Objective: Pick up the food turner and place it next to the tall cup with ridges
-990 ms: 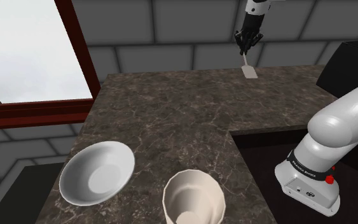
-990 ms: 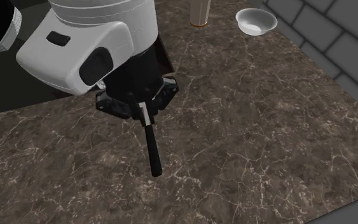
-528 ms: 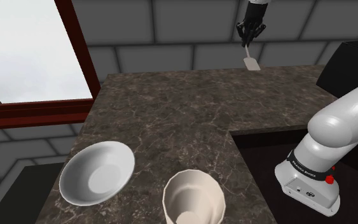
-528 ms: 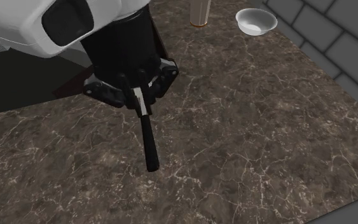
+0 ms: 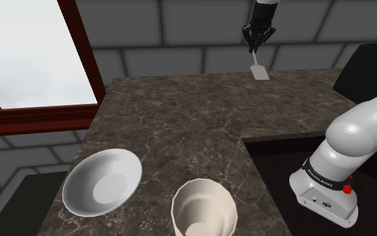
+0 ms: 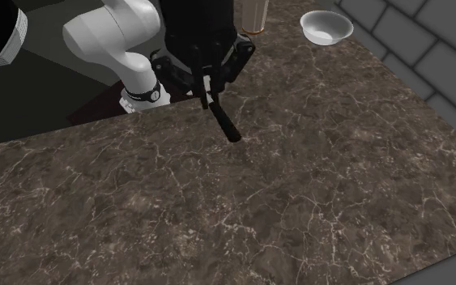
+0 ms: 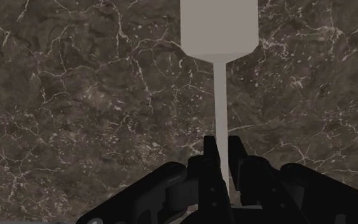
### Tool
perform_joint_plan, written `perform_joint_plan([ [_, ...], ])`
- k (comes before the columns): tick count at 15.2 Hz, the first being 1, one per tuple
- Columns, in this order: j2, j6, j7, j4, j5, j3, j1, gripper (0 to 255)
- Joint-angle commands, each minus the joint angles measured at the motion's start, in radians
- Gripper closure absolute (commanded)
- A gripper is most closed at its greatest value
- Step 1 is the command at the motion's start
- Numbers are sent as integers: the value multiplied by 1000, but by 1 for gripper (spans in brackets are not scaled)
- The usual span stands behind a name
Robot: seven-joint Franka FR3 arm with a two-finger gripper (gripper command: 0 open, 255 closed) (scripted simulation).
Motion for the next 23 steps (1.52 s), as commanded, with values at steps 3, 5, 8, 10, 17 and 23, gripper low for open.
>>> perform_joint_plan([
  [3,-55,-18,94,-39,26,69,35,255],
  [5,-76,-24,139,-54,42,104,52,255],
  [8,-100,-34,209,-68,67,158,79,255],
  [10,-111,-40,256,-72,85,195,96,255],
  [17,-114,-56,425,-52,145,329,154,255],
  [23,-71,-62,577,8,182,453,191,255],
])
